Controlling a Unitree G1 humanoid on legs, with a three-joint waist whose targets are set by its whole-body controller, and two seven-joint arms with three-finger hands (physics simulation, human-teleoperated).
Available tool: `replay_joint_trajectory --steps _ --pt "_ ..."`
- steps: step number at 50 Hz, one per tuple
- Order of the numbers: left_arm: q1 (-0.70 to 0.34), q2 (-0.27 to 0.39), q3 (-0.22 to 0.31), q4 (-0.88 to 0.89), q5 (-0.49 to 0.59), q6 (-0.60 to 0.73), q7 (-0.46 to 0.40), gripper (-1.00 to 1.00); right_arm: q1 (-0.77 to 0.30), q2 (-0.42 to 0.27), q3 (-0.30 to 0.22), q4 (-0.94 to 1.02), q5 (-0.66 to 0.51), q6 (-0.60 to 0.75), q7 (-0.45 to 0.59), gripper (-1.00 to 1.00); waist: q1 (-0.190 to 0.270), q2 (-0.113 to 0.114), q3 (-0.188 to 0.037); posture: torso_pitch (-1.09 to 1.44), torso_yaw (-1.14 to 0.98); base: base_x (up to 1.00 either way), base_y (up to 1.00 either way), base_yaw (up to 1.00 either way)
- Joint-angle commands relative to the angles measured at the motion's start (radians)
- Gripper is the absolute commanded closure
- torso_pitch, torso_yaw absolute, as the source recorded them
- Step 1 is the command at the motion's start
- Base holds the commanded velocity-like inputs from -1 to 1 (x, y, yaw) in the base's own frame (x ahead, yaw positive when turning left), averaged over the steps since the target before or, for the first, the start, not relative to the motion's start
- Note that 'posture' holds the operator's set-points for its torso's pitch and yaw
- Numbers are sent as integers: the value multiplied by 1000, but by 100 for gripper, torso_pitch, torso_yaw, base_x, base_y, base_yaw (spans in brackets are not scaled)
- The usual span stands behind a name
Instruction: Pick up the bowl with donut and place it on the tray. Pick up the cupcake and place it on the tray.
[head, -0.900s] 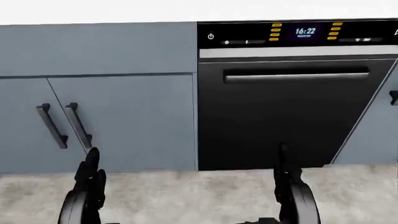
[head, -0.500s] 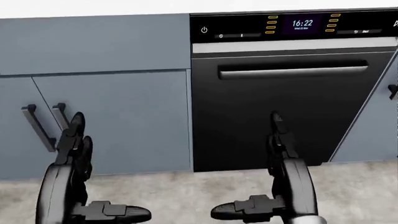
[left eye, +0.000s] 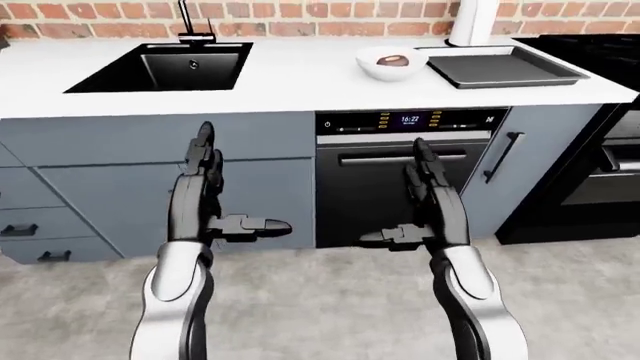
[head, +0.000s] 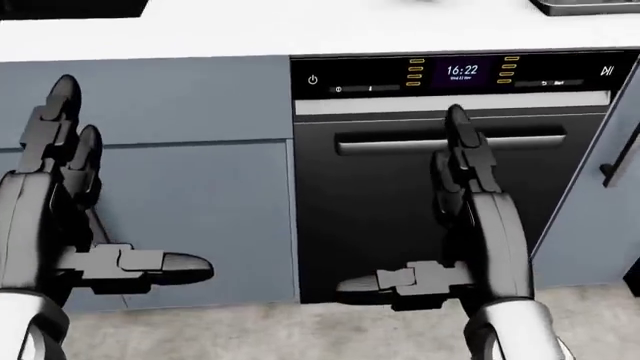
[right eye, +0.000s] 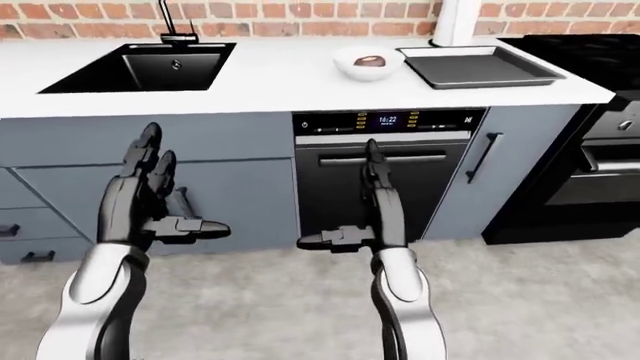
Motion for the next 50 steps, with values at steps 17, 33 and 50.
replay_joint_trajectory --steps 17,33,50 --pt "8 -2 -2 -21 -4 -60 -2 -100 -7 -8 -8 -40 24 -46 29 -100 5 -46 30 0 0 11 -68 0" --pt "34 -8 2 3 -8 -98 -8 -100 -15 -5 -2 -32 20 -43 26 -100 17 -63 -4 0 0 19 -52 0" --pt "-6 33 58 -85 -27 8 -20 -100 -30 -8 -4 -131 5 8 26 -100 -32 -78 -6 0 0 5 -13 0"
